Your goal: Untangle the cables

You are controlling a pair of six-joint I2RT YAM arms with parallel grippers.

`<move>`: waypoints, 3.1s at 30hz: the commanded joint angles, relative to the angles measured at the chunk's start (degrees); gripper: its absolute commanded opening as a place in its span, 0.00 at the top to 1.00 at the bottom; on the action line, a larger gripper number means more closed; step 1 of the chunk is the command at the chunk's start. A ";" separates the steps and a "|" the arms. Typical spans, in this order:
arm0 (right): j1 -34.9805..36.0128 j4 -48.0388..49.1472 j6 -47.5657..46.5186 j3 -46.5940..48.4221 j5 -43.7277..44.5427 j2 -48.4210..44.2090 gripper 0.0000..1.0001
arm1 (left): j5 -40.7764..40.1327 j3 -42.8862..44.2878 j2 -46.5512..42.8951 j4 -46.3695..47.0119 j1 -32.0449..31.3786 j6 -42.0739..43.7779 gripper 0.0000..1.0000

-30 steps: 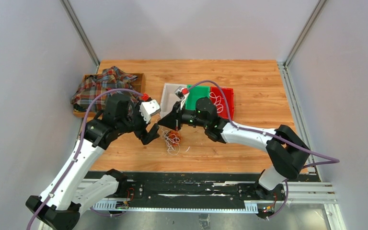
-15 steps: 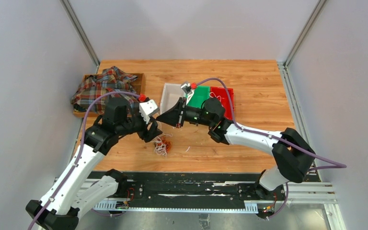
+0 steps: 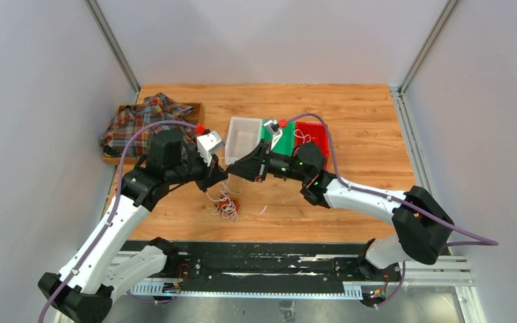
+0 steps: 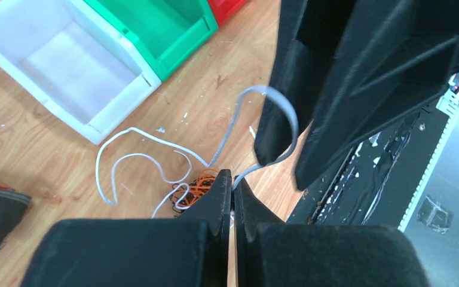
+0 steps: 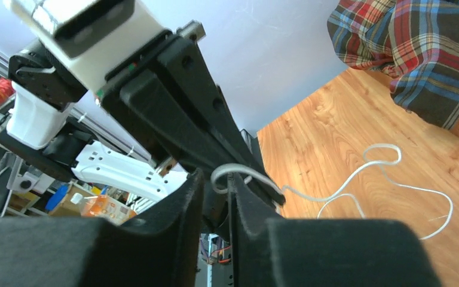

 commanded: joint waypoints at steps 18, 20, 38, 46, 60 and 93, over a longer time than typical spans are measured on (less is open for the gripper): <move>1.31 -8.68 -29.67 0.10 5.20 -3.30 0.35 | -1.47 23.50 6.16 -7.85 0.40 -2.84 1.00; 1.81 -8.99 -30.29 3.38 4.91 -0.51 0.35 | -1.12 24.73 6.21 -8.08 0.39 -2.79 1.00; 6.97 -10.78 -31.32 5.91 12.16 18.82 0.49 | -4.84 50.13 13.73 -9.80 0.40 4.89 1.00; 7.73 -11.99 -34.54 -2.54 26.12 19.91 0.54 | -12.01 57.79 14.82 -5.49 0.39 11.12 1.00; 8.60 -7.85 -33.35 -10.12 29.62 18.65 0.46 | -23.06 60.41 11.84 18.80 0.36 13.44 1.00; 8.61 -21.60 -39.09 4.98 22.50 -8.49 0.15 | -5.27 49.36 4.21 8.70 0.39 10.09 1.00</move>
